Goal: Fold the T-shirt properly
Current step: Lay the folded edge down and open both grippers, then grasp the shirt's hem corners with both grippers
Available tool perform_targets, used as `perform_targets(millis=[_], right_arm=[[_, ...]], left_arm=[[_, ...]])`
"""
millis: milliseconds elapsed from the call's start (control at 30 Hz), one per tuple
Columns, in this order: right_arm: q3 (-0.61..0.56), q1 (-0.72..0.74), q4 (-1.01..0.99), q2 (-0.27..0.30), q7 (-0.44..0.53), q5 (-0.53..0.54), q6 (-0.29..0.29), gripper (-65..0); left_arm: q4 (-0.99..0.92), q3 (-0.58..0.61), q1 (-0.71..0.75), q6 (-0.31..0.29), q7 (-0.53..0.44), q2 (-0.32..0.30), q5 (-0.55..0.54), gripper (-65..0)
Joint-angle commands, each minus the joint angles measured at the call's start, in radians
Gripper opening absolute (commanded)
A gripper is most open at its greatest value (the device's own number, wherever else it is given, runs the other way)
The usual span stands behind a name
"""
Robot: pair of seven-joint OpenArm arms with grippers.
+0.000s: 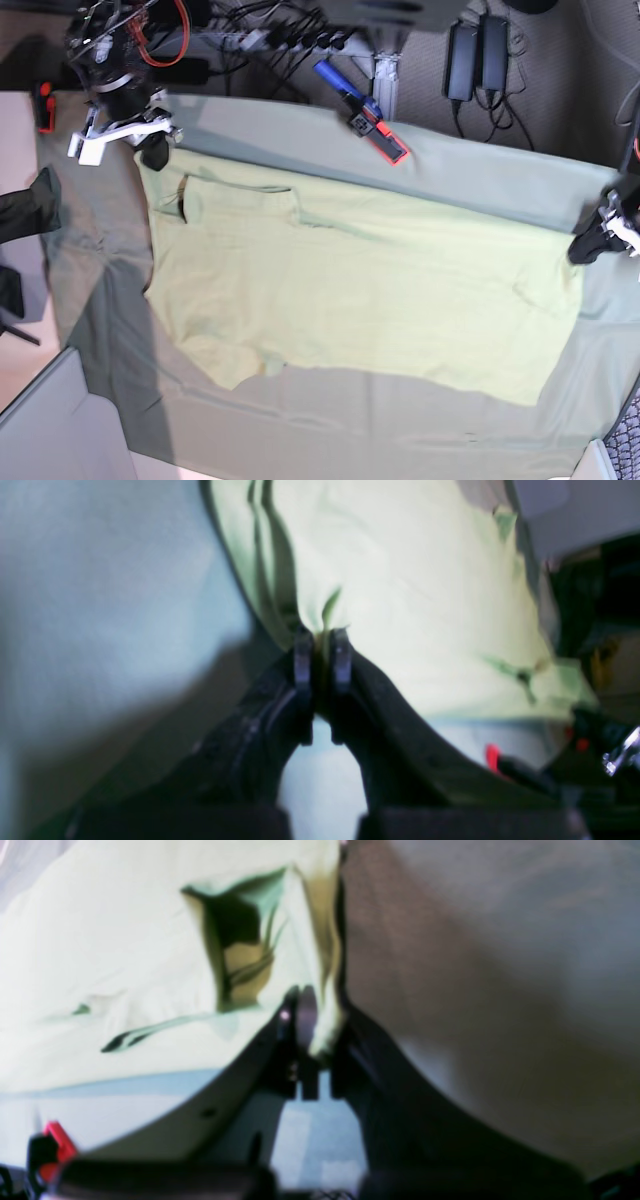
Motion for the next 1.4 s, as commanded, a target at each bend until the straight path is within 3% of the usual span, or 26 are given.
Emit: perform_targets(millis=[0,233,500,533,567,633,667,700,733,1000,1100,1200,1267,1367], right_arm=[[0.006,-0.014,0.023,0.027,0.022,0.005,0.041,-65.0],[0.043,-0.087,0.026,0.059,0.022,0.006,0.041,-65.0],[0.08,-0.103,0.025,0.058,0.026,-0.006,0.041,-65.0],[0.08,-0.103,0.025,0.058,0.026,-0.006,0.041,-65.0],[0.08,-0.103,0.025,0.058,0.026,-0.006,0.041,-64.7],[0.08,-0.103,0.025,0.058,0.026,-0.008,0.042,-42.2],[0.08,-0.103,0.025,0.058,0.026,-0.022,0.042,-31.2],[0.08,-0.103,0.025,0.058,0.026,-0.037,0.041,-23.0],[0.08,-0.103,0.025,0.059,0.026,-0.047,0.041,-20.5],[0.168,-0.103,0.027,0.059,0.026,-0.019,0.041,-20.6],[0.222,-0.078,0.027,0.071,0.026,0.005,0.041,-20.6],[0.237,-0.063,0.027,0.1,0.026,-0.006,0.041,-20.6],[0.237,-0.05,0.027,0.116,0.025,-0.007,0.041,-20.6],[0.235,-0.032,0.027,0.126,0.025,-0.02,0.041,-20.6]], left_arm=[[0.05,-0.023,0.014,-0.016,-0.019,-0.027,-0.023,-65.0],[0.164,-0.054,0.152,-0.016,-0.02,-0.029,-0.023,-65.0],[0.164,-0.054,0.177,-0.016,-0.082,-0.029,0.009,-65.0],[0.164,-0.054,0.177,-0.016,-0.089,-0.03,0.018,-61.0],[0.164,-0.054,0.175,-0.016,-0.09,-0.03,0.024,-52.0],[0.164,-0.054,0.176,-0.016,-0.088,-0.03,0.044,-33.9],[0.164,-0.054,0.177,-0.016,-0.08,-0.03,0.051,-28.2],[0.166,-0.056,0.178,-0.016,-0.067,-0.03,0.052,-26.5],[0.167,-0.061,0.178,-0.016,-0.047,-0.03,0.052,-26.5],[0.293,-0.204,0.169,-0.016,-0.036,-0.036,0.053,-26.5],[0.347,-0.203,0.115,-0.016,-0.066,-0.041,0.111,-26.6],[0.339,-0.145,0.009,-0.016,-0.156,-0.043,0.262,-26.6],[0.296,-0.076,-0.087,0.042,-0.193,-0.043,0.346,-26.6],[0.15,0.049,-0.266,0.051,-0.208,-0.04,0.399,-26.6]])
